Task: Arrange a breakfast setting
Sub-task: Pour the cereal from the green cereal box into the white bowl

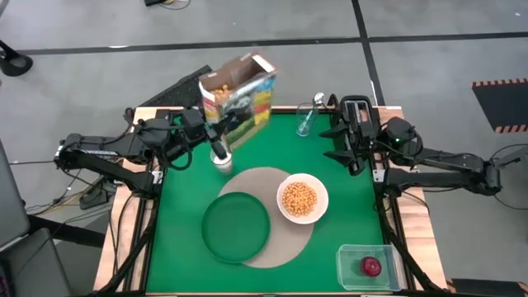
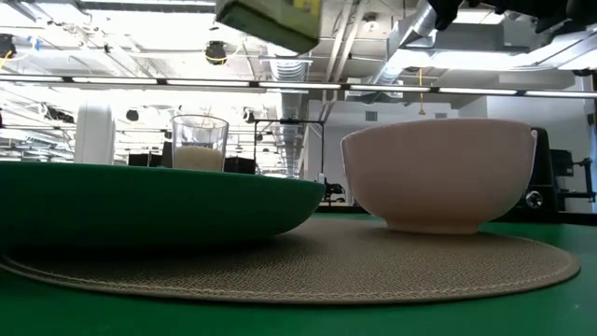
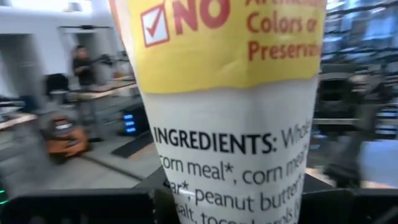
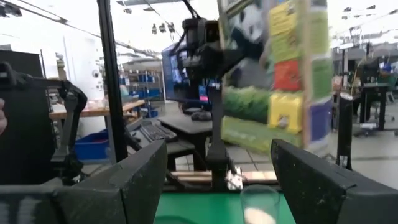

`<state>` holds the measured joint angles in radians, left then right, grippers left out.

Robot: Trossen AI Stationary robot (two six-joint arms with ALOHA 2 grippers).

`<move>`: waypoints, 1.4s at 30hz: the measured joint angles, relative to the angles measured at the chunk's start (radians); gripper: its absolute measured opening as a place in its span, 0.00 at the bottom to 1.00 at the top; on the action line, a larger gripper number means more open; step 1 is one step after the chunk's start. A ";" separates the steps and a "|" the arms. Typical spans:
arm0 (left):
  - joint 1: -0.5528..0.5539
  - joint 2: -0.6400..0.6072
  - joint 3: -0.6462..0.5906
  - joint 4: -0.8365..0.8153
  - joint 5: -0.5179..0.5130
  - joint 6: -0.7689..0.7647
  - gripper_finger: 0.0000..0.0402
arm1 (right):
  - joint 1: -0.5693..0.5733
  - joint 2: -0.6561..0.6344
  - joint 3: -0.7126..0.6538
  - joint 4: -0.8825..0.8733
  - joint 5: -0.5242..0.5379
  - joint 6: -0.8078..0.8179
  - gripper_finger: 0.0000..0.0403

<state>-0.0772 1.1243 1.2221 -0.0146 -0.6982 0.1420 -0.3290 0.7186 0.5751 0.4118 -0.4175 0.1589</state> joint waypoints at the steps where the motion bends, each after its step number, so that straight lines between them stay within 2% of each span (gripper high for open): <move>1: 0.000 -0.007 0.000 -0.012 -0.026 0.008 0.23 | 0.000 0.000 0.000 -0.010 0.000 0.000 0.76; 8: -0.001 -0.083 0.000 -0.119 -0.200 0.023 0.23 | 0.027 0.001 0.000 -0.073 0.000 -0.003 0.76; 13: 0.005 -0.153 0.000 -0.247 -0.314 -0.018 0.23 | 0.072 0.000 -0.006 -0.097 0.004 -0.018 0.76; 27: 0.105 -0.243 -0.006 -0.686 -0.540 -0.323 0.23 | 0.208 0.001 -0.140 -0.066 0.139 -0.029 0.76; 36: 0.148 -0.325 -0.215 -0.644 -0.591 -0.423 0.23 | 0.262 0.001 -0.188 0.001 0.158 -0.036 0.76; 42: 0.175 -0.381 -0.391 -0.504 -0.590 -0.449 0.23 | 0.286 0.001 -0.188 0.000 0.159 -0.055 0.76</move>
<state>0.0982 0.7434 0.8306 -0.5190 -1.2881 -0.3069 -0.0427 0.7200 0.3866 0.4122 -0.2584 0.1036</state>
